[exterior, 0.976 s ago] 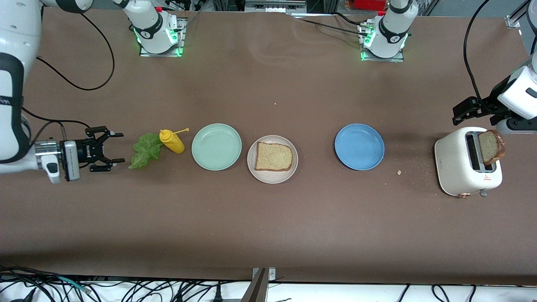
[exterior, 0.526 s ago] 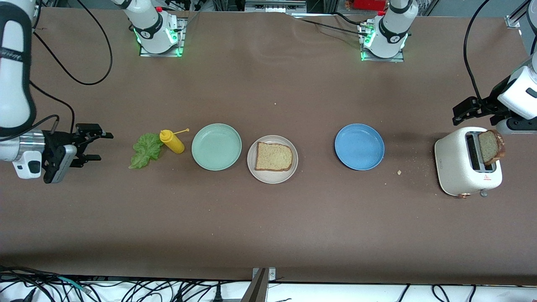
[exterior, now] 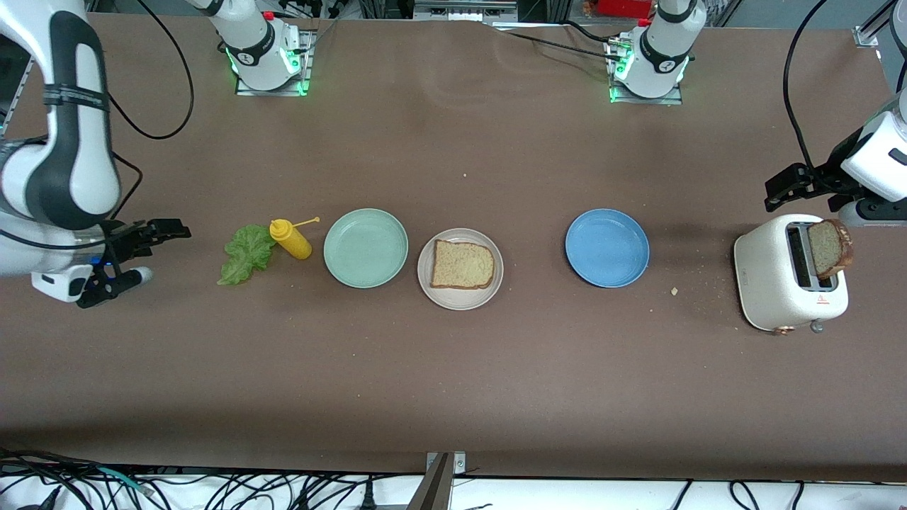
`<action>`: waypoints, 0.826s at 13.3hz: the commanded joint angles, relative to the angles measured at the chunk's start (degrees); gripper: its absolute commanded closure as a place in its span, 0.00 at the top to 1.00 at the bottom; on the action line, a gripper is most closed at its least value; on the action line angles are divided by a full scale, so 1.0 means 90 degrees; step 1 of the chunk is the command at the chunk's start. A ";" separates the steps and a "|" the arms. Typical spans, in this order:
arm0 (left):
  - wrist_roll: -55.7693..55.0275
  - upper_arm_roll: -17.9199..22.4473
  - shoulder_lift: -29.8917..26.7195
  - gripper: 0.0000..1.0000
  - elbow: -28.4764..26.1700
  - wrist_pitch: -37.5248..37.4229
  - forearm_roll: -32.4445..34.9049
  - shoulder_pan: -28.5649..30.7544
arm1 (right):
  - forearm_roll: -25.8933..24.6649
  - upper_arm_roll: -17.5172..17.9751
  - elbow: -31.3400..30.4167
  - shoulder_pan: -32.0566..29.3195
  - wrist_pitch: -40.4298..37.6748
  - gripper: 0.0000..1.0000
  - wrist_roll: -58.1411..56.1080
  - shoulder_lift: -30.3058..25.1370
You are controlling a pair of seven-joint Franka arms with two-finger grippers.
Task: Make sandwich in beige plate with both arms
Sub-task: 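Grasp the lettuce leaf with the right gripper and lift it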
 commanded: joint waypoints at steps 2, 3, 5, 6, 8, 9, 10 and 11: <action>0.0002 -0.0036 -0.0016 1.00 -0.0023 0.0063 0.0220 0.0036 | -0.0339 -0.0028 -0.0071 0.0334 0.0317 1.00 0.1526 0.0318; 0.0002 -0.0036 0.0004 1.00 -0.0023 0.0063 0.0220 0.0036 | -0.0407 -0.0028 -0.0032 0.0344 0.0308 1.00 0.1489 0.0434; 0.0002 -0.0036 0.0014 1.00 -0.0023 0.0063 0.0220 0.0036 | -0.0767 -0.0038 0.0065 0.0296 0.0317 1.00 0.1255 0.0455; 0.0002 -0.0036 0.0023 1.00 -0.0023 0.0063 0.0220 0.0036 | -0.0759 -0.0038 0.0201 0.0238 0.0347 1.00 0.1225 0.0504; 0.0002 -0.0036 0.0033 1.00 -0.0023 0.0063 0.0220 0.0036 | -0.0739 -0.0048 0.0368 0.0198 0.0386 1.00 0.1196 0.0660; 0.0002 -0.0036 0.0033 1.00 -0.0023 0.0063 0.0220 0.0036 | -0.0691 -0.0038 0.0378 0.0188 0.0405 1.00 0.1292 0.0718; 0.0002 -0.0036 0.0033 1.00 -0.0023 0.0063 0.0220 0.0036 | -0.0545 -0.0038 0.0378 0.0198 0.0415 1.00 0.1322 0.0767; 0.0002 -0.0036 0.0033 1.00 -0.0023 0.0063 0.0230 0.0036 | -0.0206 -0.0048 0.0359 0.0140 0.0580 1.00 0.1371 0.0816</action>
